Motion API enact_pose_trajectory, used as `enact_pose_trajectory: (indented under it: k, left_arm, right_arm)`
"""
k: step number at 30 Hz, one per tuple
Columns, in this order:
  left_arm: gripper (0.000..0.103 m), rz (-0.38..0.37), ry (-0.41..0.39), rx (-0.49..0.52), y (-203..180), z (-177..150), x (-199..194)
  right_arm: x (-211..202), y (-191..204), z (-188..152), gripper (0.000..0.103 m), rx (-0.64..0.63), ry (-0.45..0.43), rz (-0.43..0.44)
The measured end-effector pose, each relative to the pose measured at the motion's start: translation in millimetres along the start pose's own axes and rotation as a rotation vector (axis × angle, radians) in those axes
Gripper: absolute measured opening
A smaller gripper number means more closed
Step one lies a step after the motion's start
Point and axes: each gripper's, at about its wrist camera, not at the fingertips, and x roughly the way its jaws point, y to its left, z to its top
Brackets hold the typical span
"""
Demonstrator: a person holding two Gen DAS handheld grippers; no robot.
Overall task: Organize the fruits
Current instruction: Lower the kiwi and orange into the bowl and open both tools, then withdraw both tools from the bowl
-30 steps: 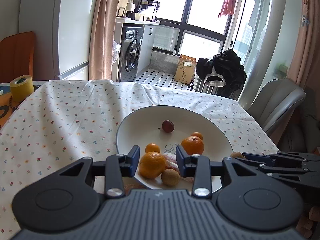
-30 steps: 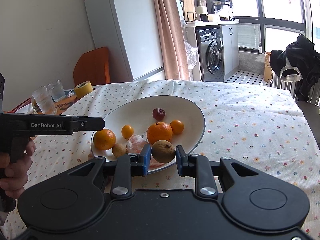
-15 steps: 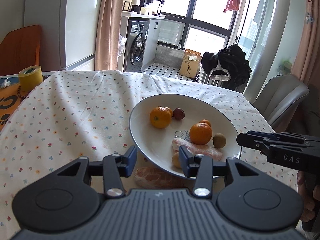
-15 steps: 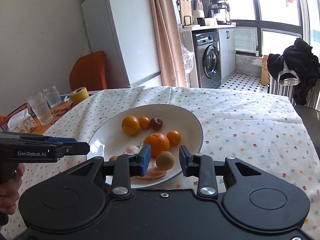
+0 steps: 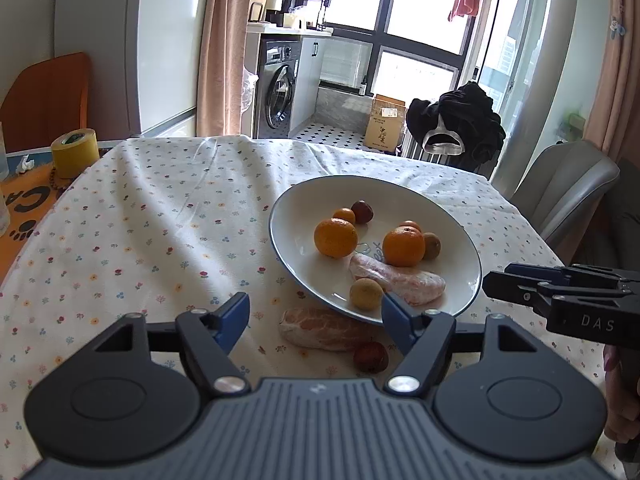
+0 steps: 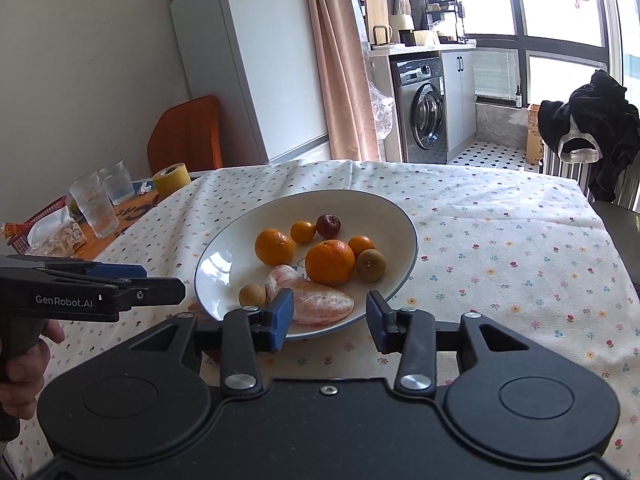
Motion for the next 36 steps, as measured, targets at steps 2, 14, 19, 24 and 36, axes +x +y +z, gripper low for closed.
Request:
enact_pose_trajectory:
  k: [2, 14, 19, 24, 36]
  left_arm:
    - [0.075, 0.006, -0.003, 0.002, 1, -2, -3]
    - [0.084, 0.069, 0.021, -0.013, 13, -16, -12]
    - [0.088, 0.073, 0.025, -0.02, 18, -22, -17]
    - [0.09, 0.075, 0.032, -0.025, 22, -28, -20]
    - [0.091, 0.077, 0.035, -0.05, 36, -34, -22]
  right_arm:
    - [-3, 0, -1, 0.044, 0.006, -0.002, 0.004]
    - [-11, 18, -12, 0.061, -0.013, 0.01, 0.034]
    - [-9, 29, -17, 0.061, -0.025, 0.023, 0.052]
    - [-4, 38, -22, 0.062, -0.029, 0.045, 0.067]
    - [15, 64, -28, 0.06, -0.061, 0.09, 0.1]
